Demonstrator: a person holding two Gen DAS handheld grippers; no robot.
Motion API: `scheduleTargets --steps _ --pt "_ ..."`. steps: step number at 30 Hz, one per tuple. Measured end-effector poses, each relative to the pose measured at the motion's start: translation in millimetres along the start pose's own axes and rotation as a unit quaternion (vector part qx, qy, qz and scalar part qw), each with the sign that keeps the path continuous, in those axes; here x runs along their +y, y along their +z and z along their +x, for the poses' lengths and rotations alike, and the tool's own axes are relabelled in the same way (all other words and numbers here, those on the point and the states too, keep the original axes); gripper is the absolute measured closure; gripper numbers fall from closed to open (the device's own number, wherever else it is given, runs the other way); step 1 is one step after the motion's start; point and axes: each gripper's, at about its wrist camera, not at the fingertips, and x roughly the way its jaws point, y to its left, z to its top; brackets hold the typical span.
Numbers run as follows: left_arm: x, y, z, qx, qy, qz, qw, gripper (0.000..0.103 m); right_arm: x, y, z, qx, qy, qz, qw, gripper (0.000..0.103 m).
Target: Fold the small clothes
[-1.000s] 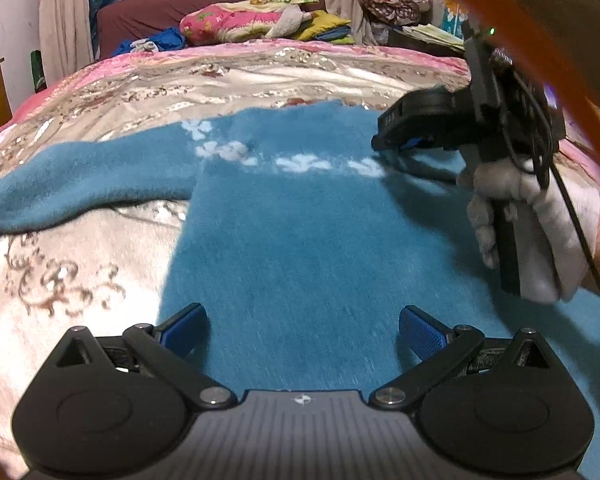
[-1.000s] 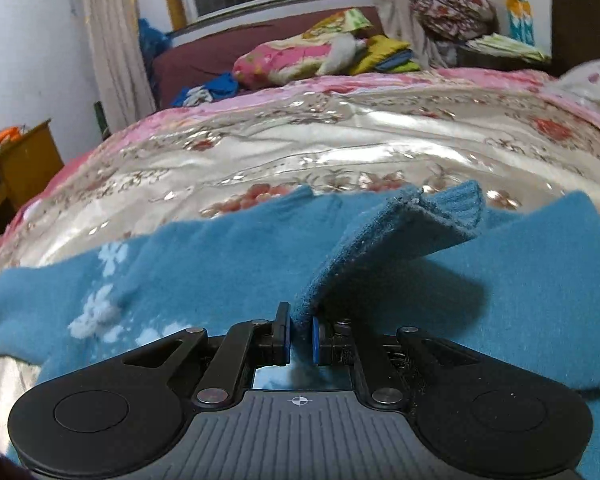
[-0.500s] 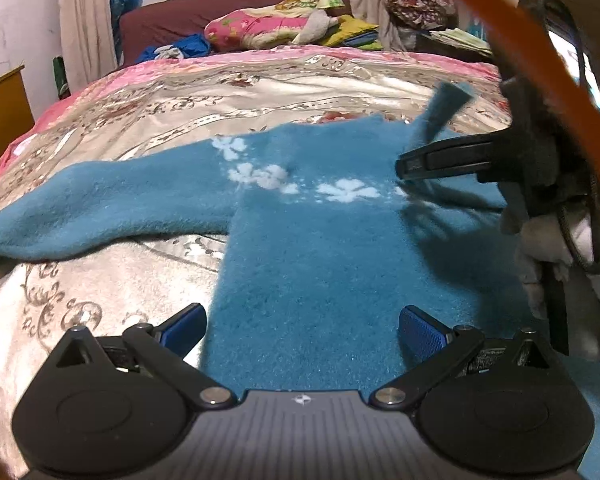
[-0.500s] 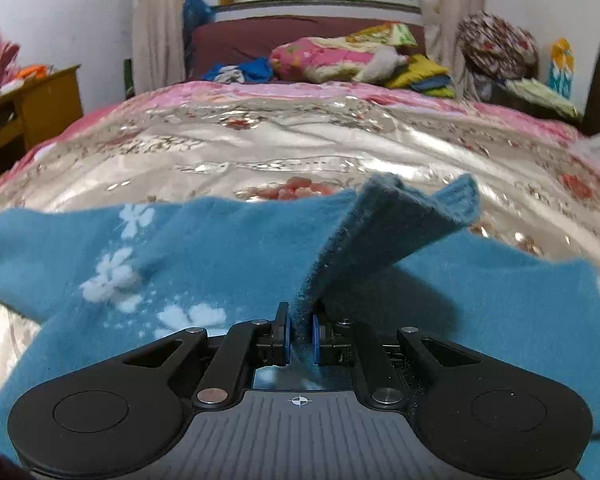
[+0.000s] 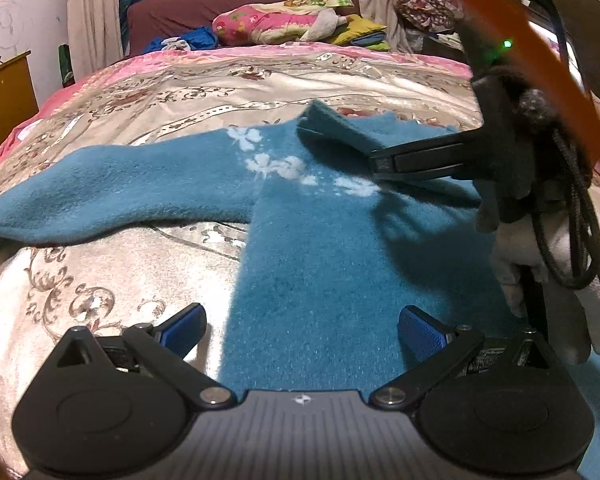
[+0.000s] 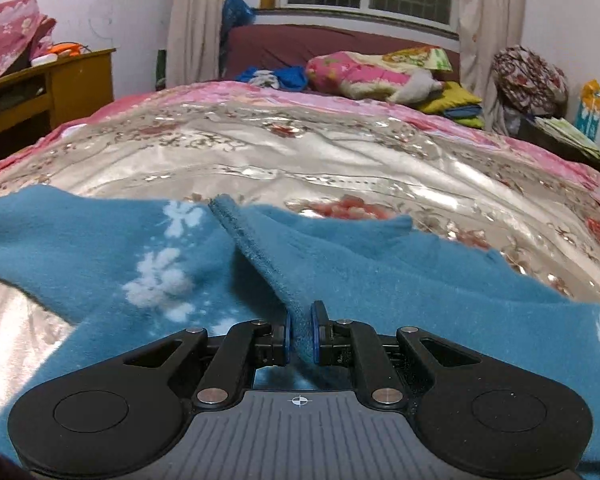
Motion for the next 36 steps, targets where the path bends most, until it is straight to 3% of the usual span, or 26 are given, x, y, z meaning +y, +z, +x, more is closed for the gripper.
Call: scheduleTargets --steps 6,13,21,26,29,36 --pt "3 0 -2 -0.001 -0.002 -0.003 1.0 0.0 14 -7 2 0.007 0.012 -0.039 0.999 0.089" --pt "15 5 -5 -0.01 0.005 -0.019 0.9998 0.0 -3 -5 -3 0.022 0.058 -0.001 0.998 0.083" --pt "41 13 -7 -0.023 0.031 -0.049 0.998 0.0 -1 -10 -23 0.026 0.111 -0.008 0.993 0.072" --pt "69 19 -9 -0.036 0.069 -0.069 0.9946 0.0 -2 -2 -22 0.003 0.112 0.034 0.993 0.072" --pt "93 22 -10 -0.041 0.095 -0.089 0.9906 0.0 -4 -2 -10 0.019 0.103 0.058 0.993 0.072" --pt "145 27 -7 -0.05 0.182 -0.12 0.9746 0.0 -1 -8 -7 0.021 0.102 0.055 0.993 0.069"
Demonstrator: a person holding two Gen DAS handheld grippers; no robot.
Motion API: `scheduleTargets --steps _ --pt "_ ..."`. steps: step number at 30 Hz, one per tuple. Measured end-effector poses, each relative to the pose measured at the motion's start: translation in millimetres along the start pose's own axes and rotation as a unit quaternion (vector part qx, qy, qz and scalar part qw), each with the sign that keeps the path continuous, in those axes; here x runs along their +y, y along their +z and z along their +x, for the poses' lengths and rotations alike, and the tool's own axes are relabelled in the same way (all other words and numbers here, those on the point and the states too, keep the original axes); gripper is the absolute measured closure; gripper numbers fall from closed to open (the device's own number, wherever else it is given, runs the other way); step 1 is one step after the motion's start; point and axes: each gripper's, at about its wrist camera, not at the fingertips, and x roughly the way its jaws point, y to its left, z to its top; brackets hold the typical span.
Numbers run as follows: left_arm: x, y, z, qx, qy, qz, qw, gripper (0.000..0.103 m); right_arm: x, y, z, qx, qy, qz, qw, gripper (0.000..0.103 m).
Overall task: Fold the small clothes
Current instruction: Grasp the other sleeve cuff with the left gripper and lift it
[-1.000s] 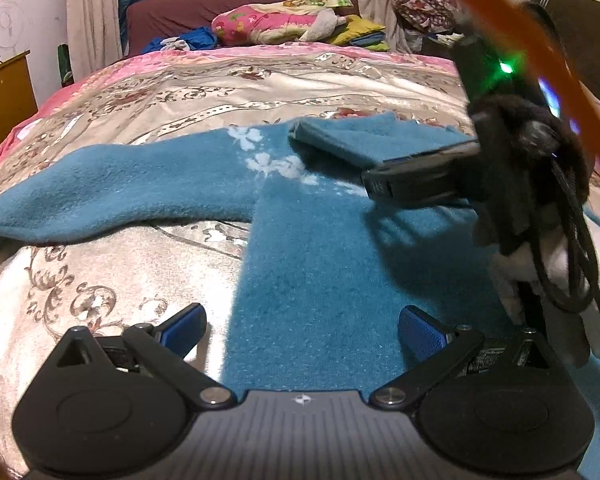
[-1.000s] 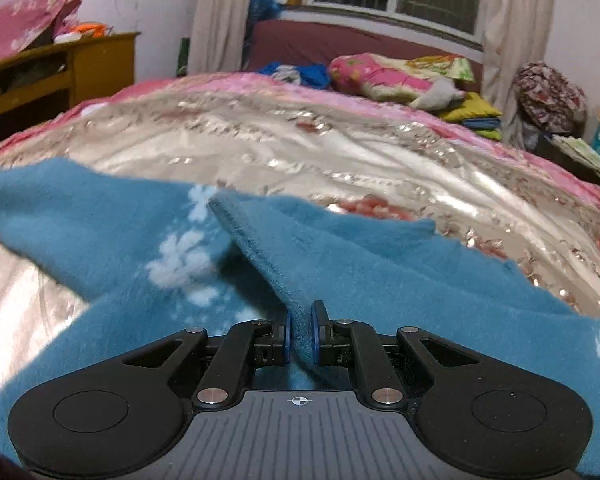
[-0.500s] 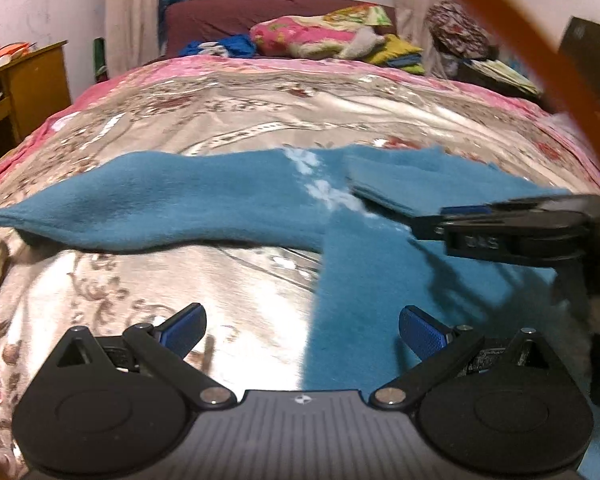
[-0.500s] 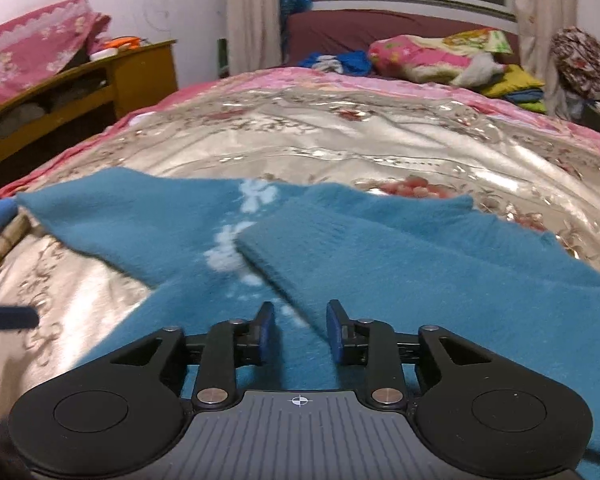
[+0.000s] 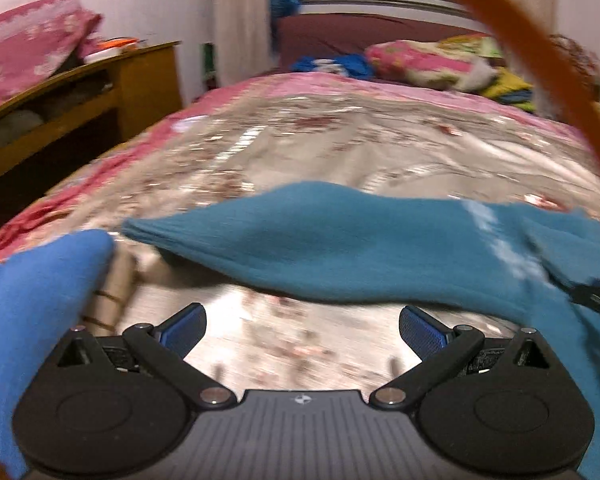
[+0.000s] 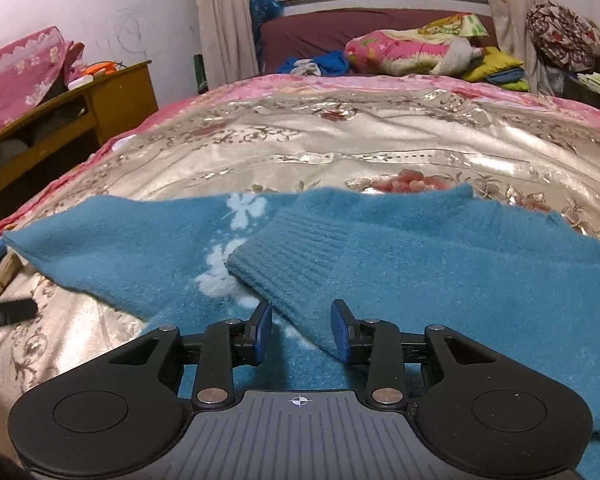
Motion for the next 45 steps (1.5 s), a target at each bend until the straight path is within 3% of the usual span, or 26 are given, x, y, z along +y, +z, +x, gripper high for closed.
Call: scheduleTargets --steps 9,13,17,19,21,23,28,34,37,45 --pt "63 20 41 0.029 0.006 -0.129 0.9912 0.0 -9 -4 -1 -0.012 0.017 0.035 0.999 0.069" --pt "73 27 56 0.032 -0.008 -0.171 0.9847 0.0 -10 -7 0 -0.019 0.019 0.038 0.999 0.069" --pt "74 34 70 0.037 0.002 -0.186 0.9818 0.001 -11 -8 1 -0.024 0.022 0.041 0.999 0.068" --pt "81 33 74 0.042 -0.011 -0.219 0.9747 0.003 -12 -8 1 -0.024 0.024 0.045 0.998 0.068" --pt "91 29 77 0.041 -0.028 -0.257 0.9651 0.008 -13 -8 1 -0.025 0.028 0.049 0.998 0.068" --pt "96 28 80 0.04 -0.034 -0.277 0.9593 0.024 -15 -9 0 -0.027 0.031 0.054 0.998 0.068" --pt "92 35 80 0.022 -0.012 -0.261 0.9649 0.044 -18 -11 0 -0.032 0.037 0.064 0.997 0.068" --pt "92 40 82 0.012 -0.006 -0.272 0.9623 0.06 -18 -11 0 -0.033 0.038 0.065 0.997 0.068" --pt "90 51 79 0.002 -0.005 -0.26 0.9656 0.071 -18 -11 0 -0.033 0.038 0.065 0.997 0.068" --pt "74 65 65 -0.026 -0.048 -0.227 0.9724 0.083 -19 -13 0 -0.035 0.042 0.072 0.996 0.068"
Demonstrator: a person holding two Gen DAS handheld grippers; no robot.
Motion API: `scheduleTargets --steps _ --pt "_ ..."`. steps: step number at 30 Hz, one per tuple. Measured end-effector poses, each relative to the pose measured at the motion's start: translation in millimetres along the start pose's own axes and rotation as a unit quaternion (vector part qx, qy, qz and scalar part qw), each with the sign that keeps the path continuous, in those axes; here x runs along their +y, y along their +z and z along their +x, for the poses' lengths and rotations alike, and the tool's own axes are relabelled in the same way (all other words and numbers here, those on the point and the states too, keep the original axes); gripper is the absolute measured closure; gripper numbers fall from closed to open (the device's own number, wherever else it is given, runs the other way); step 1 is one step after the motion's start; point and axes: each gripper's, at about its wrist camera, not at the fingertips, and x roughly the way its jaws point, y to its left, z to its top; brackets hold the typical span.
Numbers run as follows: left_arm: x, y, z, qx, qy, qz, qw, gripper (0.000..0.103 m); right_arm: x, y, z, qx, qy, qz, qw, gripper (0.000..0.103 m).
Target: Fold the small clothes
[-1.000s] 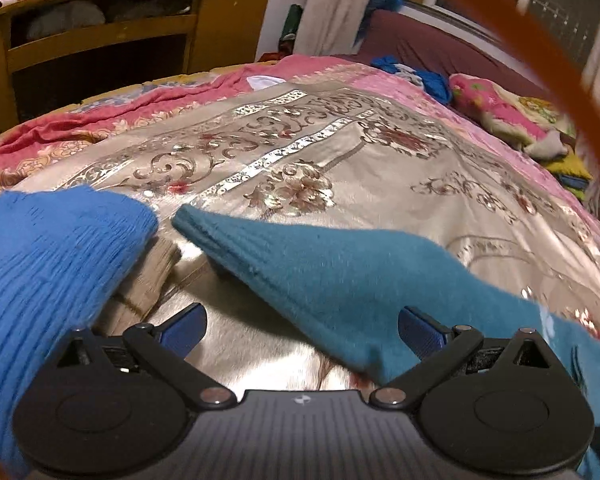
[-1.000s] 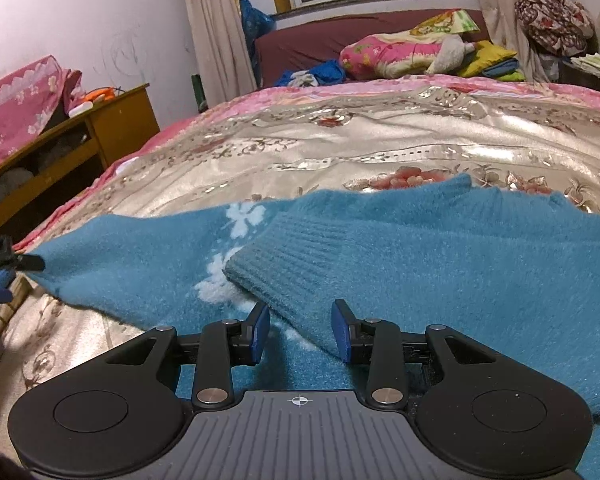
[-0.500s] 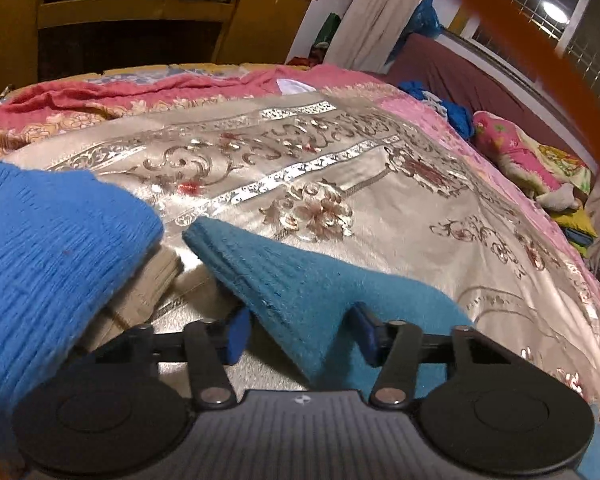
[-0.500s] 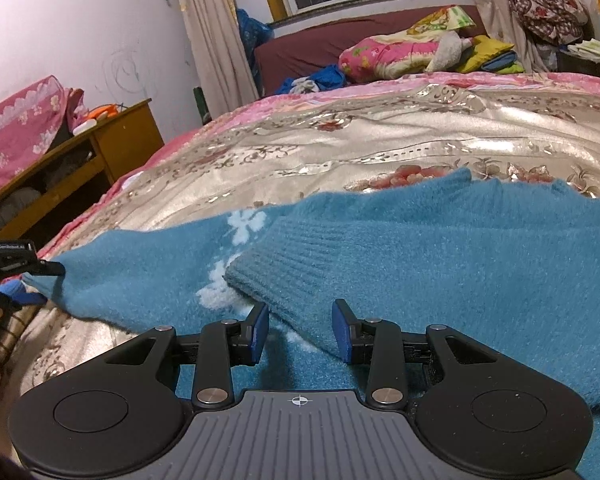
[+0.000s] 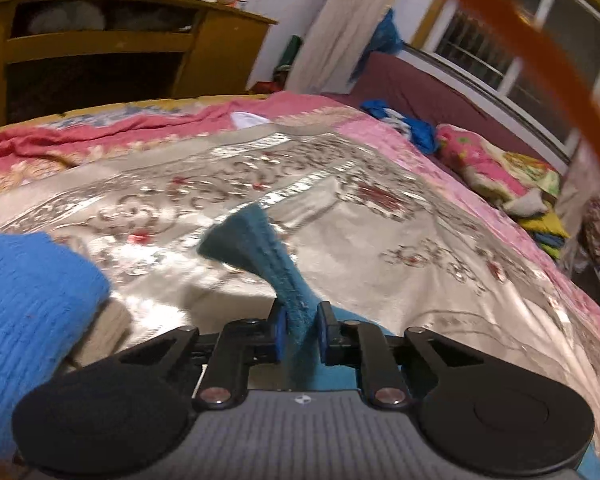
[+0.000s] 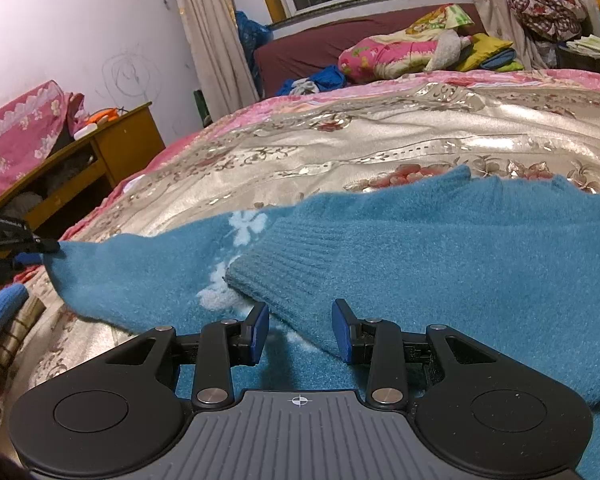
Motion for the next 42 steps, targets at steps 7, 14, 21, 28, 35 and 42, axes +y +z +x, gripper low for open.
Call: scheduleTargets --steps 7,14,21,28,35,42 --pt "-39 -10 -2 0.012 -0.041 0.048 0.9979 0.084 -3 1 0 0.0 0.005 0.01 1.0 0.068" --pt "-93 -50 -19 0.033 -0.096 0.148 0.9838 0.084 -5 7 -5 0.007 0.009 0.039 0.999 0.068" --pt "-121 -98 -12 0.071 -0.106 0.239 0.9625 0.084 0 30 -17 0.005 0.051 0.073 0.996 0.061" --pt "-120 -100 -16 0.072 -0.118 0.24 0.9609 0.084 12 54 4 0.034 0.12 0.123 0.985 0.039" --pt "-118 -105 -16 0.072 -0.124 0.253 0.9567 0.084 18 50 34 0.07 0.142 0.19 0.969 0.036" --pt "-118 -105 -17 0.074 -0.125 0.253 0.9563 0.084 30 56 63 0.107 0.159 0.221 0.956 0.031"
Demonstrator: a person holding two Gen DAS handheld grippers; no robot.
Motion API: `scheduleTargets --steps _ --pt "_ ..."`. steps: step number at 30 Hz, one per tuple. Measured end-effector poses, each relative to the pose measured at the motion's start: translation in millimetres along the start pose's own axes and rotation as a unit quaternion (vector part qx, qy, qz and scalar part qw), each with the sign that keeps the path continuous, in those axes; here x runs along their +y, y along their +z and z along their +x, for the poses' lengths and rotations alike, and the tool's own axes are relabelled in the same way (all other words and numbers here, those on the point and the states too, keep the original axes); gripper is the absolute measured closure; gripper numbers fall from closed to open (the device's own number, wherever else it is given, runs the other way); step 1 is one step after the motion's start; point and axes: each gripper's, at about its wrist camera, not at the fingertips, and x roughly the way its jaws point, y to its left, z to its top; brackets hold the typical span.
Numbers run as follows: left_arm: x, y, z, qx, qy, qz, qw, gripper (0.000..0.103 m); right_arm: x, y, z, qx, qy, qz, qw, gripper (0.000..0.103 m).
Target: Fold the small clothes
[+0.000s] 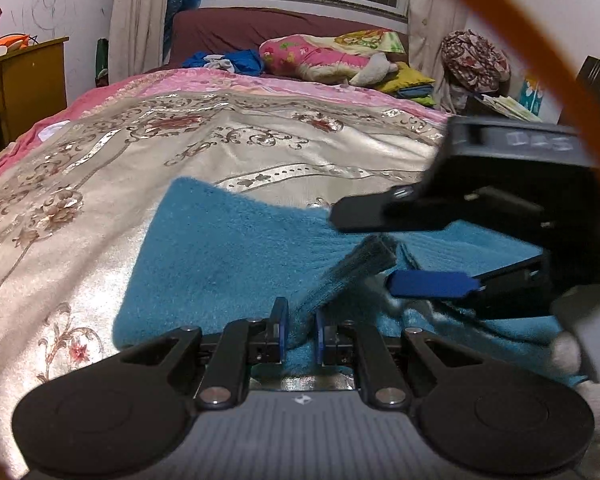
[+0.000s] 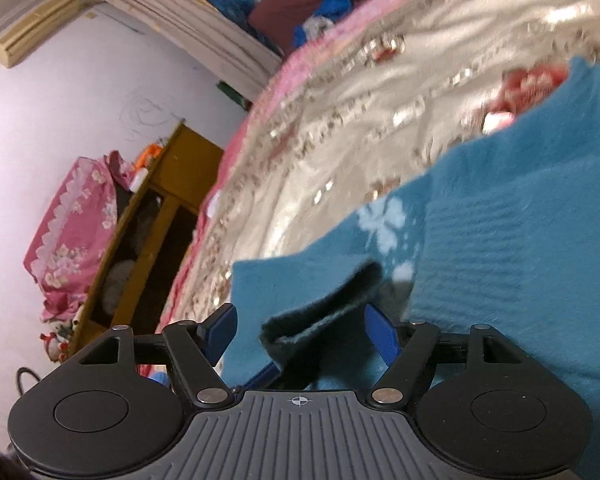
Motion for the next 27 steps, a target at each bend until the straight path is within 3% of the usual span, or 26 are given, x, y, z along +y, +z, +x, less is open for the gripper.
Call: scheduleTargets --steps 2,6,10,18,23,27 --pt "0 0 0 0.001 0.001 0.005 1.0 0.084 0 0 9 0.007 -0.009 0.007 1.0 0.032" --pt "-4 -1 0 0.002 0.005 0.019 0.9998 0.084 0 -1 17 0.011 -0.033 -0.002 0.999 0.069" --pt "-11 -1 -1 0.003 0.015 0.034 0.9993 0.083 7 -2 16 0.016 -0.066 -0.046 0.997 0.088" --pt "-23 7 -13 0.006 0.023 0.048 0.9985 0.079 26 -2 -2 -0.001 -0.075 -0.103 0.992 0.095" --pt "-30 13 -24 0.003 0.017 0.051 0.9985 0.065 37 1 -20 -0.014 -0.076 -0.126 0.989 0.096" --pt "-40 14 -29 0.002 0.015 0.061 0.998 0.063 38 6 -31 -0.024 -0.082 -0.133 0.987 0.096"
